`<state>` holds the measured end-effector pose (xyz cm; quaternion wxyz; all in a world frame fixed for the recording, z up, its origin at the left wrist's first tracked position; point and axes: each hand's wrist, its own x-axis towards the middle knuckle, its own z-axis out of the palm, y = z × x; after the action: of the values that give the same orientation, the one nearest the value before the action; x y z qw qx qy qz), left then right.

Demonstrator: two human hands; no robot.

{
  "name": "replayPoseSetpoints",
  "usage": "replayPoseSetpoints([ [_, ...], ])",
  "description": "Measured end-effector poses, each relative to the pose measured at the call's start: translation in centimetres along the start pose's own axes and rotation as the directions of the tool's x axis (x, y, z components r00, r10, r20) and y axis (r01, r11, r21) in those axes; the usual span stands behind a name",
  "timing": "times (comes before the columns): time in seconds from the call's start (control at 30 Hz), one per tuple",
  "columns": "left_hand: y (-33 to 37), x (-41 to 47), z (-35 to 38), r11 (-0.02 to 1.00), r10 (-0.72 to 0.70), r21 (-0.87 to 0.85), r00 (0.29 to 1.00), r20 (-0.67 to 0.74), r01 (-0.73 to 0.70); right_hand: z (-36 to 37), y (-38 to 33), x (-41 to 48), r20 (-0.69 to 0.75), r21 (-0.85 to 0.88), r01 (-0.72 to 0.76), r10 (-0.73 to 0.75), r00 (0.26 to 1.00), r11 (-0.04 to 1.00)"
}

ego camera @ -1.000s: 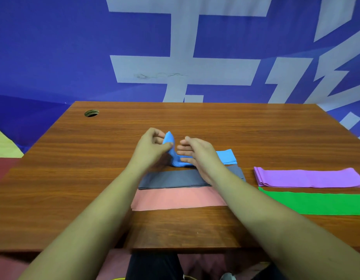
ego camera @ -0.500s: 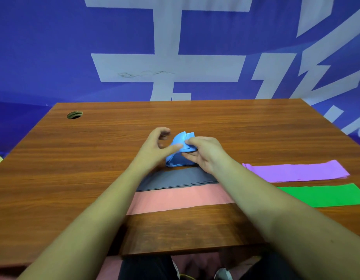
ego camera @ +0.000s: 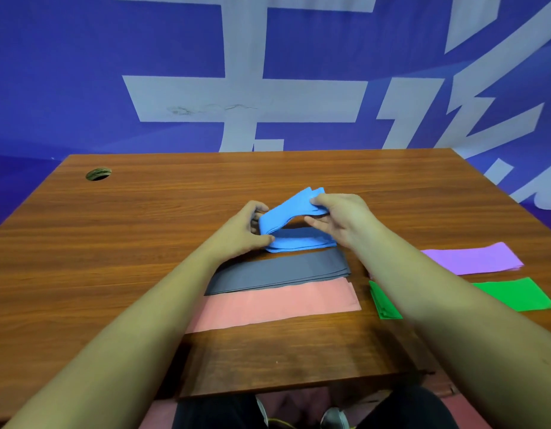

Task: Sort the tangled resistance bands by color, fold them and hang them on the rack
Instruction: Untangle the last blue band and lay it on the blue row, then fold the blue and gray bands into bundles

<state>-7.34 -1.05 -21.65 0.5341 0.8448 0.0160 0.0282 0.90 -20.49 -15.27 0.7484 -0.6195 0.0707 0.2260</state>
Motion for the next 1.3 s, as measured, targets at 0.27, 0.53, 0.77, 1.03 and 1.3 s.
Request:
replayPoseSetpoints([
  [0.27, -0.3, 0.1, -1.3, 0.977, 0.010, 0.215, 1.000, 0.008, -0.011, -1.0, 2.6, 1.5, -0.157, -0.438, 0.007, -0.084, 0.984, 0.899],
  [0.53, -1.4, -0.6, -1.8, 0.922, 0.023, 0.385, 1.000, 0.005, -0.023, -0.1, 4.3, 2.7, -0.090, -0.779, 0.101, -0.270, 0.959, 0.619],
  [0.77, -2.2, -0.9, -1.7, 0.887, 0.051, 0.461, 0.998, -0.025, -0.033, -0.2, 6.6, 2.3, 0.050, -0.921, 0.221, -0.465, 0.884, 0.322],
  [1.03, -2.1, -5.1, -4.2, 0.954, 0.013, 0.297, 0.981, -0.194, 0.046, 0.1, 7.0, -2.4, 0.330, -0.855, 0.487, -0.536, 0.777, 0.180],
  [1.3, -3.2, -10.5, -5.6, 0.855, -0.170, 0.438, 0.948, -0.270, 0.278, 1.5, 10.3, -7.5, 0.683, -0.693, 0.719, -0.275, 0.677, 0.051],
])
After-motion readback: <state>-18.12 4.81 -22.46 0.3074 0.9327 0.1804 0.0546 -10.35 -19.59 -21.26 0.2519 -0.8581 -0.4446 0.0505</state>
